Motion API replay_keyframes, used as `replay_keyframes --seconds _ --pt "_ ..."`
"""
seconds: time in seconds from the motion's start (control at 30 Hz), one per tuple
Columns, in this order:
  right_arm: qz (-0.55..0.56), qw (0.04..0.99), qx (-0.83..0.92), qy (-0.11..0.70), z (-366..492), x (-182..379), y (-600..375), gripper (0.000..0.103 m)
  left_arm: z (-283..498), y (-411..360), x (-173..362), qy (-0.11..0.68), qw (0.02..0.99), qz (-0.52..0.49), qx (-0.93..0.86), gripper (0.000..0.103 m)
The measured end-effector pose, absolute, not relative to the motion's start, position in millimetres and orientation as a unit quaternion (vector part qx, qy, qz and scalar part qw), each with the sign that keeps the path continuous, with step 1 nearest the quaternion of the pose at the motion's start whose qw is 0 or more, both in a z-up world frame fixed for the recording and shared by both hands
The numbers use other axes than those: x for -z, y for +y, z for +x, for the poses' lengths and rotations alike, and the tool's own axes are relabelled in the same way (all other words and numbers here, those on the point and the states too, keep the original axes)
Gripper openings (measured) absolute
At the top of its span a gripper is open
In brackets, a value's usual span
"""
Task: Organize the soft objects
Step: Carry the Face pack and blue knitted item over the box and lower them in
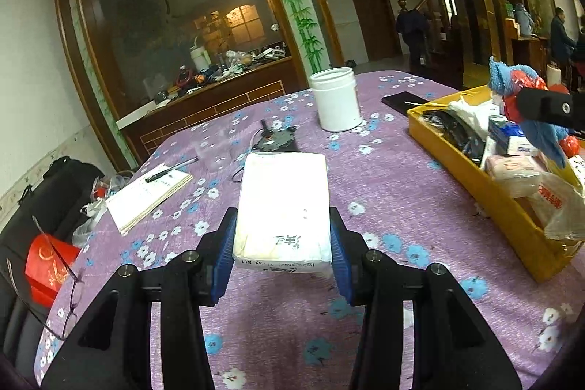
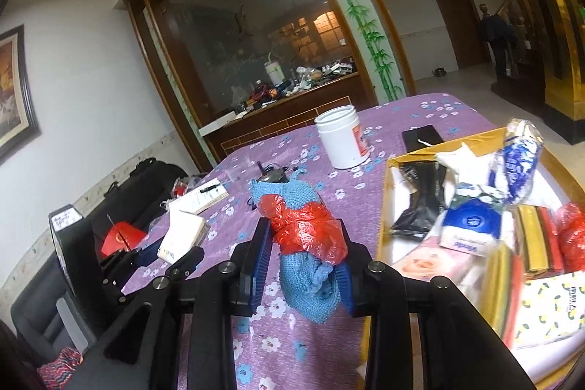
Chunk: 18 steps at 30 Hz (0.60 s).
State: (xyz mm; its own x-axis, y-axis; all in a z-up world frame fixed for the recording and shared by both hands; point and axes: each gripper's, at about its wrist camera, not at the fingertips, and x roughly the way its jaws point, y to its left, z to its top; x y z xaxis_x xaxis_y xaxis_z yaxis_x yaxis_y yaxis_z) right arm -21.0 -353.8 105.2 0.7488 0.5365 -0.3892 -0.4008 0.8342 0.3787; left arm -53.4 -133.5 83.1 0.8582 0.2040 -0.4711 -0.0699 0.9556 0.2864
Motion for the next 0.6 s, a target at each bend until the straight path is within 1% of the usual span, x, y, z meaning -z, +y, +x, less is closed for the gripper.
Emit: replay_keyframes --seconds 0.23,0.37,0.6 --pt "0.156 0.93 -0.213 0.254 -16.9 -107.7 -387.7 0.034 -53.3 -165.6 -91.5 0.247 0.956 0.153 -0.048 0.044" --pt "0.176 0.931 -0.182 0.263 -12.6 -104.9 -412.9 0.034 -53.1 -193.8 -102.1 0.236 0.957 0.167 -0.022 0.044" --pt "0.201 0.931 -0.138 0.27 -8.1 -99.7 -449.3 0.034 -47.8 -249.1 -113.3 0.243 0.953 0.174 0.05 0.044"
